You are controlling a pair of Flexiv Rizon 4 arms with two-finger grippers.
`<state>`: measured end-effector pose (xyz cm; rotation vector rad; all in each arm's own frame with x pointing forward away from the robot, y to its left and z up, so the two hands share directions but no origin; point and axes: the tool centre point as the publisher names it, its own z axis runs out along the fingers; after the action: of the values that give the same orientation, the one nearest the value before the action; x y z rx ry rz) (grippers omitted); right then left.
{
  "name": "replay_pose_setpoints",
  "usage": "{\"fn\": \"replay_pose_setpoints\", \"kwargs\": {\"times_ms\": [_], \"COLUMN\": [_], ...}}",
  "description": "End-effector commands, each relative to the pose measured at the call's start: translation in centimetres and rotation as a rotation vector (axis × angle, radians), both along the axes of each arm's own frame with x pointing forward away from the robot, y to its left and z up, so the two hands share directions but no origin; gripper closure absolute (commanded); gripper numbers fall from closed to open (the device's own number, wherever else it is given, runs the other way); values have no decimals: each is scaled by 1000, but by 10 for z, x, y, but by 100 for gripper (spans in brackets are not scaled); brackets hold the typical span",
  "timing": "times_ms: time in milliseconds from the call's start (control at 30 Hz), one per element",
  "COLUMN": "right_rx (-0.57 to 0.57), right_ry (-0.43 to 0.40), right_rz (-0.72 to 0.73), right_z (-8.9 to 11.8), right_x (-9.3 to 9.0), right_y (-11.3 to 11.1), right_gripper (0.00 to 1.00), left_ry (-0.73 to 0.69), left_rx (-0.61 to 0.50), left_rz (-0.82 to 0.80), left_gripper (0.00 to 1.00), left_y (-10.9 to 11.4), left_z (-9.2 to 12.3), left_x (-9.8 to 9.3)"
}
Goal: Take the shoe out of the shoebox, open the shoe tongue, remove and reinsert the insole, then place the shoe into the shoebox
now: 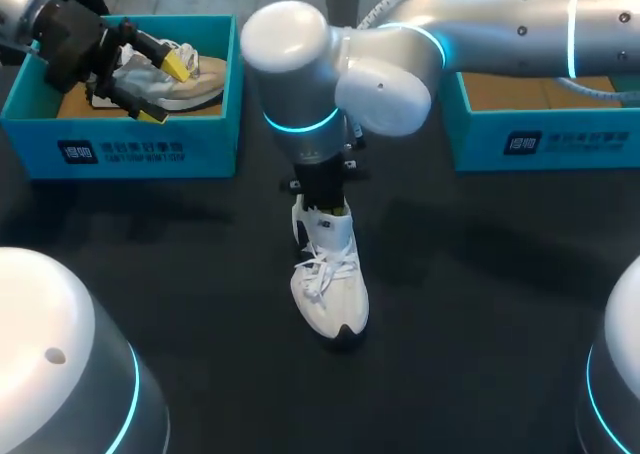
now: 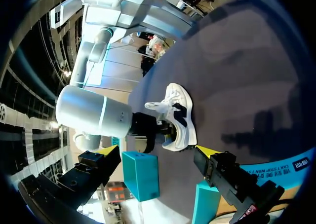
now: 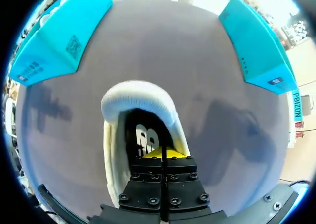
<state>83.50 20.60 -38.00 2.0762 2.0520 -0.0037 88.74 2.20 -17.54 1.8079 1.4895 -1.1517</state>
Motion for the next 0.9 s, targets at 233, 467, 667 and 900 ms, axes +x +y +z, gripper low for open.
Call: {"fn": "replay_pose_setpoints", "kwargs": {"times_ms": [233,467,667,900], "right_rx": [-16,-1,2,19], "right_ry": [-14,6,-46,-63], "right_rz": [19,35,37,46], "right_z": [-18,-23,-3,-10], "right_x": [4,0,1,14], "right_y": [7,11,9,7], "right_gripper": [100,100,100,100], "left_ry": [-3,-3,-3,-3], "left_rx": [3,3,3,3], "left_rz": [1,1,1,1], "left_gripper": [0,0,0,0], "left_y": [0,0,0,0], "left_z": [0,0,0,0], "left_x": [-1,-1,-1,-1]}}
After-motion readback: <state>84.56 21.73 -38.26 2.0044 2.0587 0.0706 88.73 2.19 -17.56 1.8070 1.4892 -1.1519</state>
